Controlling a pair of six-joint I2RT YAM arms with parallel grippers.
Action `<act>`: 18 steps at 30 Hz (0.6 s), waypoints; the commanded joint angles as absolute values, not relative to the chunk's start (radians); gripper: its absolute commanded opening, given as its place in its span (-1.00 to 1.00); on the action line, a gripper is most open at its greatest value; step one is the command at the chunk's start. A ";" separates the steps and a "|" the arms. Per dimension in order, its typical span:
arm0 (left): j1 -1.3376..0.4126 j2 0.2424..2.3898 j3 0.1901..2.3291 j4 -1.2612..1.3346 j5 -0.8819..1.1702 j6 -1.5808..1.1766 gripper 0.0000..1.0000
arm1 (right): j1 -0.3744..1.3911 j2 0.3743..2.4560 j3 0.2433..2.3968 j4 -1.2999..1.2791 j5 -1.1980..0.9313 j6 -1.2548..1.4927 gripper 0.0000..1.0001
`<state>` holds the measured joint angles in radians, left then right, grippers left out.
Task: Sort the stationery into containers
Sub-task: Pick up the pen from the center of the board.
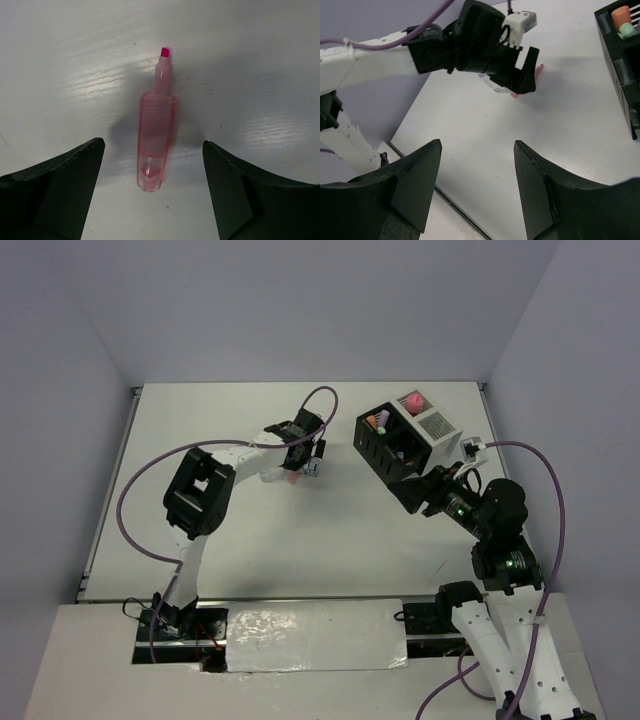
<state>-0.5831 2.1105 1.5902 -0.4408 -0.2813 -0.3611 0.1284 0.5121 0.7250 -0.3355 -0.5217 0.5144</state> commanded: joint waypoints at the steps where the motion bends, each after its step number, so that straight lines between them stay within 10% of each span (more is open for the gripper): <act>1: -0.575 2.149 1.669 -0.476 -0.281 -0.308 0.85 | 0.135 0.503 0.756 -0.374 -0.574 0.488 0.35; 17: -0.558 2.207 1.597 -0.477 -0.181 -0.365 0.23 | 0.135 0.491 0.841 -0.428 -0.580 0.468 0.35; 18: -0.560 2.212 1.594 -0.480 -0.170 -0.367 -0.19 | 0.135 0.491 0.838 -0.419 -0.584 0.474 0.35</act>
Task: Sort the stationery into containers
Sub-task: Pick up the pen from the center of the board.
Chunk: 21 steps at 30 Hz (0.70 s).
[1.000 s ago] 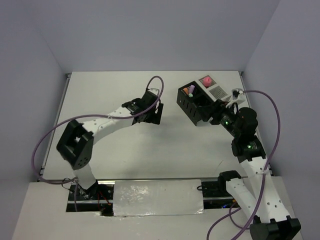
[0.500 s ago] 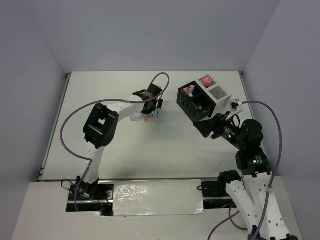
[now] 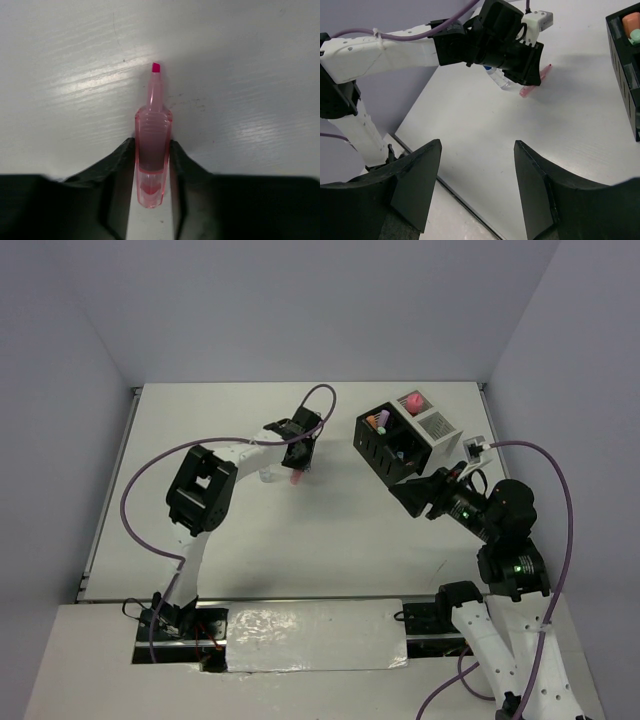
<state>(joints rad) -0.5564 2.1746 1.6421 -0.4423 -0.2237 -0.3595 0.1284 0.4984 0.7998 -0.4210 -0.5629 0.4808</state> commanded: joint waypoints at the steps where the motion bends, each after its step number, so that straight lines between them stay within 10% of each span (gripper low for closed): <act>1: -0.561 2.217 1.591 -0.480 -0.166 -0.368 -0.38 | 0.135 0.491 0.835 -0.414 -0.587 0.477 0.35; 9: -0.609 1.978 1.419 -0.368 -0.116 -0.521 -1.00 | 0.137 0.537 0.692 -0.336 -0.618 0.472 0.36; 21: -0.914 1.439 1.237 -0.344 -0.429 -1.085 -1.00 | 0.592 0.684 0.460 0.119 -0.281 0.554 0.32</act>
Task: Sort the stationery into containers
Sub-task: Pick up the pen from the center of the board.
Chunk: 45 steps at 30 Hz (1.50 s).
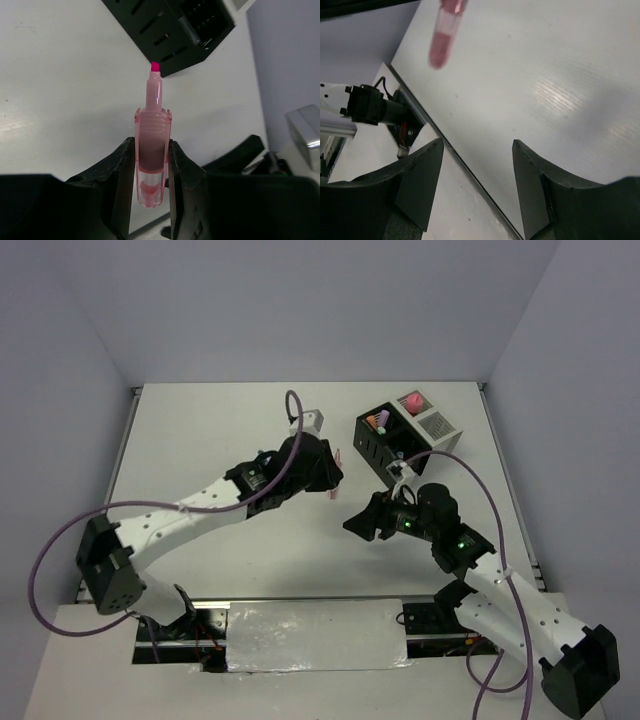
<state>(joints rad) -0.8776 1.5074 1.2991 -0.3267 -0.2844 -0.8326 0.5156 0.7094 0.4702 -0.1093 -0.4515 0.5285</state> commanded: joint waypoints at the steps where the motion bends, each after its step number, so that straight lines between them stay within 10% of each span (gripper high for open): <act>1: -0.929 1.418 1.220 -0.331 -0.440 -1.112 -1.00 | 0.610 0.675 0.451 0.145 -0.255 0.561 0.29; 20: -1.112 1.210 1.134 -0.314 -0.667 -1.233 -1.00 | 0.802 0.785 0.566 0.253 -0.161 0.568 0.13; 32: -1.114 1.184 1.074 -0.284 -0.652 -1.247 -1.00 | 0.815 0.931 0.640 0.301 -0.164 0.563 -0.81; 45: -1.114 1.134 1.060 -0.249 -0.647 -1.201 -0.77 | 0.815 0.913 0.586 0.376 -0.207 0.589 -1.00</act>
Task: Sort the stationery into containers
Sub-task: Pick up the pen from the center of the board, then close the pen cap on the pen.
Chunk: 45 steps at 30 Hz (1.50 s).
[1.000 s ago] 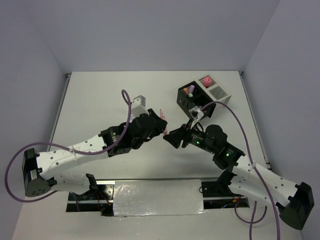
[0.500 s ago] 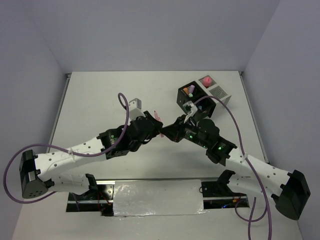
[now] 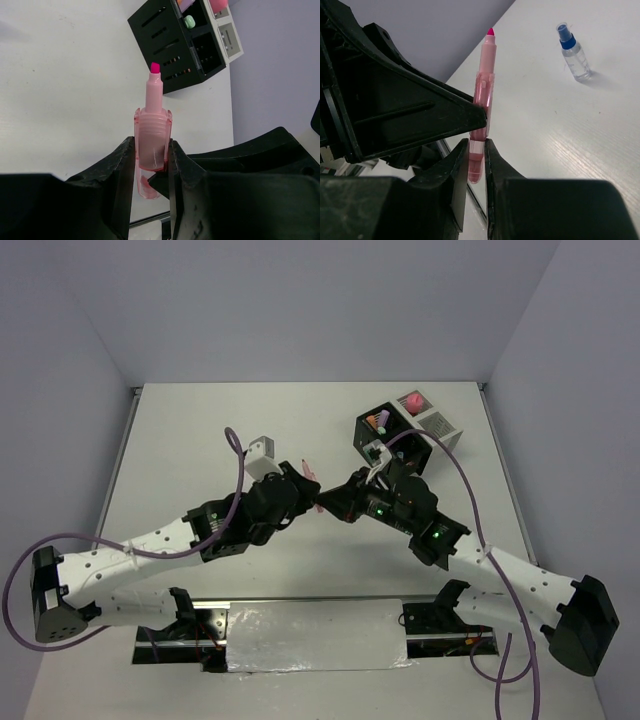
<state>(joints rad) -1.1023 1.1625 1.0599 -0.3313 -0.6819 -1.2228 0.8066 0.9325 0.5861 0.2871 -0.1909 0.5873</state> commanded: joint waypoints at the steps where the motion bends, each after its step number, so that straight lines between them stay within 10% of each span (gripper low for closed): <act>1: -1.114 1.132 1.061 -0.247 -0.646 -1.187 -0.61 | 0.813 0.908 0.583 0.376 -0.210 0.592 -1.00; 3: -1.114 1.128 1.063 -0.233 -0.643 -1.161 0.11 | 0.813 0.891 0.581 0.370 -0.215 0.589 -1.00; 8: -1.112 1.080 1.058 -0.148 -0.624 -0.988 0.99 | 0.798 0.835 0.566 0.330 -0.238 0.591 -1.00; 23: -1.109 0.789 0.805 0.389 0.106 -0.465 0.99 | 0.696 0.669 0.563 0.384 -0.761 0.713 -1.00; 45: -1.106 0.689 0.775 0.379 0.026 -0.495 0.85 | 0.698 0.563 0.637 0.259 -0.716 0.638 -1.00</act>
